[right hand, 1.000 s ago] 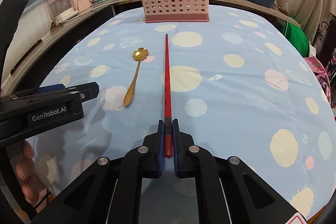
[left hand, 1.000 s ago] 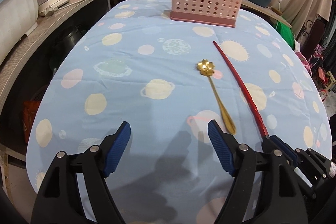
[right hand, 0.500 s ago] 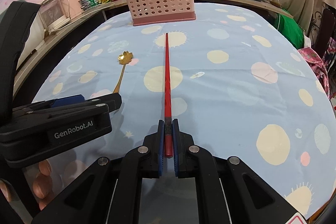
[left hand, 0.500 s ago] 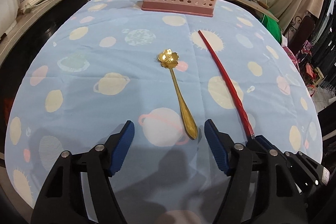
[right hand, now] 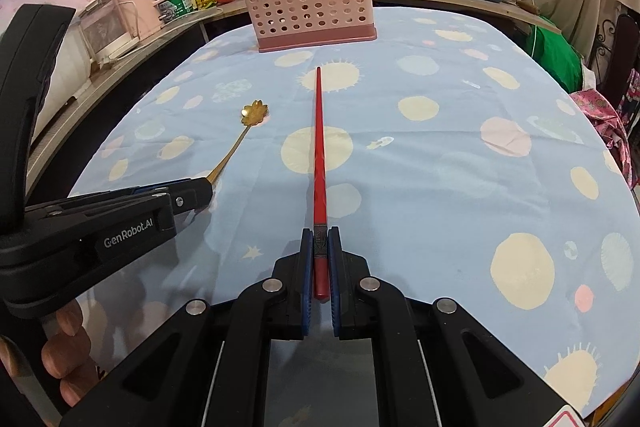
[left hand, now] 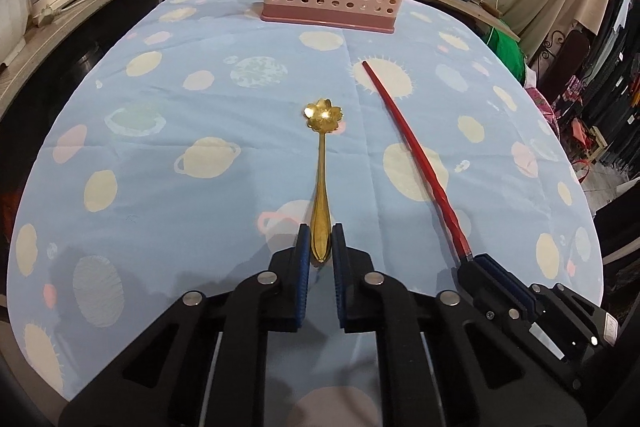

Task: Organize utensils
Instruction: 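Grasp the gold spoon by its handle with the left tool, then lift and carry the spoon and chopstick up over the pink basket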

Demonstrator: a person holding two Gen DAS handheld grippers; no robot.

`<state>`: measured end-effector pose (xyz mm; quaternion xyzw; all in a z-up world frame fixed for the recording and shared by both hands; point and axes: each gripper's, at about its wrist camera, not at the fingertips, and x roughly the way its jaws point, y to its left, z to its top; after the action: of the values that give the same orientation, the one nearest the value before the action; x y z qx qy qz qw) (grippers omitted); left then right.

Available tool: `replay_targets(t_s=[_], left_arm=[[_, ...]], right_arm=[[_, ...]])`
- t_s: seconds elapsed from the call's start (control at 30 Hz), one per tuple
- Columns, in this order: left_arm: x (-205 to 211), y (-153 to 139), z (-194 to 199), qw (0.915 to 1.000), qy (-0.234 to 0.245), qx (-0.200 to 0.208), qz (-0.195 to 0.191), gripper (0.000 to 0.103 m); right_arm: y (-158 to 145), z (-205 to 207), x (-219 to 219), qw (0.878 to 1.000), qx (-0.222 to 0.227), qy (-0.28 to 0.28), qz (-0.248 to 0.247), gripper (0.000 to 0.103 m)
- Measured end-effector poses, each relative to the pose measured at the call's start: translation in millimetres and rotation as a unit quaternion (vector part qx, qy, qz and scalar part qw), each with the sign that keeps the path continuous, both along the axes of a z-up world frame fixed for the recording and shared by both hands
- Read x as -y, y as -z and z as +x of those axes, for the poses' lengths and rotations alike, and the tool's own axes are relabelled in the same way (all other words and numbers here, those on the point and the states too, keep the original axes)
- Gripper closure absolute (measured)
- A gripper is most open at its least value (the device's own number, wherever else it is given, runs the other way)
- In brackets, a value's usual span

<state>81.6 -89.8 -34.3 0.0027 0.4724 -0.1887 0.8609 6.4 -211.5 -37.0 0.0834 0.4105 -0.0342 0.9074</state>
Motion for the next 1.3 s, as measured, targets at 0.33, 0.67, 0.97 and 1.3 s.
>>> replay_targets(t_s=[0.33, 0.67, 0.97, 1.3], left_arm=[[-16.0, -47.0, -5.3, 0.9988, -0.01, 0.041, -0.026, 0.093], [-29.9, -94.1, 12.2, 0.9954, -0.022, 0.082, -0.044, 0.102], [-35.1, -106.2, 27.7, 0.9945, -0.026, 0.095, -0.036, 0.102], [-29.7, -159.5, 59.2, 0.9904, -0.012, 0.132, -0.038, 0.102]], right_arm=[[-47.7, -7.1, 2.6, 0.998, 0.057, 0.0, 0.02, 0.096], [-111.2, 0.7, 18.6, 0.991, 0.128, 0.005, 0.045, 0.096], [-141.6, 16.1, 29.5, 0.986, 0.159, 0.005, 0.052, 0.096], [-187.6, 53.6, 42.5, 0.979, 0.198, -0.006, 0.051, 0.096]])
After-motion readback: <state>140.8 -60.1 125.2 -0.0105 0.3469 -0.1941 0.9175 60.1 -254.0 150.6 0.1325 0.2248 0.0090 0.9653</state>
